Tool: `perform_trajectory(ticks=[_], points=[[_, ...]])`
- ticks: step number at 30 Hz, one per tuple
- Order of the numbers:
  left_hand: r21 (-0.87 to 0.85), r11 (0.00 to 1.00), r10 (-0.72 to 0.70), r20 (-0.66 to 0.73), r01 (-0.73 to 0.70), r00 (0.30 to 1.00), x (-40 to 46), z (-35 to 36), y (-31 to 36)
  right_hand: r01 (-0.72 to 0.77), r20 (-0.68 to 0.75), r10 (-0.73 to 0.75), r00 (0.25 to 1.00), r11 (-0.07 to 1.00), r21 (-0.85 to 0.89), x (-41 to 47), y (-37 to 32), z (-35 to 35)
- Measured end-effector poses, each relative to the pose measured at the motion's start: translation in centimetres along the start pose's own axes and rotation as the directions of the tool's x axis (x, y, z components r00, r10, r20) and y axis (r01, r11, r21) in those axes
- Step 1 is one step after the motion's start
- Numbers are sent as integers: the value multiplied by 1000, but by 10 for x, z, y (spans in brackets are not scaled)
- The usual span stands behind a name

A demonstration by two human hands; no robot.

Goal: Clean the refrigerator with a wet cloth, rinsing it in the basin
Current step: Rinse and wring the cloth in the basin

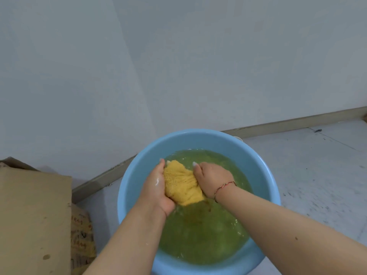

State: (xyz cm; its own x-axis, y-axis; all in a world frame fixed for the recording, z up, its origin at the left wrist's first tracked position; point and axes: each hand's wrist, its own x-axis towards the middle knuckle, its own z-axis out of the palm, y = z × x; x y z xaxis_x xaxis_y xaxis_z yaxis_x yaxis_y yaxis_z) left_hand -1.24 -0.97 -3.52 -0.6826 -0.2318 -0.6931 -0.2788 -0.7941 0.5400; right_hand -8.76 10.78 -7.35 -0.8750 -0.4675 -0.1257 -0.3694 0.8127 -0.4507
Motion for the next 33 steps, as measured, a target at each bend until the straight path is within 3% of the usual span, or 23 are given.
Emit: perform_trajectory(ticks=[3, 5, 7, 8, 10, 11, 12, 14, 16, 19, 22, 25, 28, 31, 33], points=[[46, 998, 39, -138, -32, 990, 2, -18, 9, -68, 221, 97, 970, 989, -132, 2, 21, 14], [338, 940, 110, -205, -35, 973, 5, -31, 10, -78, 379, 141, 915, 981, -177, 0, 31, 13], [754, 657, 227, -195, -2, 954, 6, -42, 10, 0, 561, 141, 816, 970, -244, -4, 32, 7], [899, 439, 297, -156, 10, 942, 7, -44, 12, 81, 640, 133, 757, 952, -294, -8, 28, 5], [999, -43, 407, 12, 6, 913, 8, -45, 13, 191, 697, 125, 706, 914, -357, -12, 21, 6], [978, -203, 398, 123, -43, 909, 8, -45, 12, 217, 672, 112, 732, 897, -386, -11, 14, 4], [953, -272, 334, 223, -133, 916, 7, -44, 9, 244, 624, 82, 777, 875, -418, -10, 8, -1], [907, -198, 150, 402, -371, 903, 4, -38, 0, 331, 540, -48, 840, 834, -441, -10, -8, -20], [851, -13, 95, 524, -525, 847, 1, -31, -9, 437, 462, -248, 852, 822, -365, -16, -28, -50], [747, 295, 260, 537, -595, 803, 0, -24, -12, 491, 269, -452, 850, 866, -95, -22, -41, -86], [644, 441, 351, 517, -625, 781, -1, -21, -4, 307, 98, -364, 926, 879, 365, -14, -23, -105], [473, 650, 388, 467, -595, 795, -1, -13, 0, 62, 85, -195, 977, 645, 762, 0, 1, -97], [111, 890, 359, 427, -442, 830, -5, 1, 5, -201, 256, -153, 954, 306, 931, 1, 9, -60], [-156, 946, 324, 460, -284, 826, -14, 9, 14, -379, 386, -275, 880, 80, 922, -12, -1, -31], [-262, 944, 306, 465, -201, 831, -17, 10, 14, -467, 452, -330, 829, 37, 883, -22, -13, -21]])
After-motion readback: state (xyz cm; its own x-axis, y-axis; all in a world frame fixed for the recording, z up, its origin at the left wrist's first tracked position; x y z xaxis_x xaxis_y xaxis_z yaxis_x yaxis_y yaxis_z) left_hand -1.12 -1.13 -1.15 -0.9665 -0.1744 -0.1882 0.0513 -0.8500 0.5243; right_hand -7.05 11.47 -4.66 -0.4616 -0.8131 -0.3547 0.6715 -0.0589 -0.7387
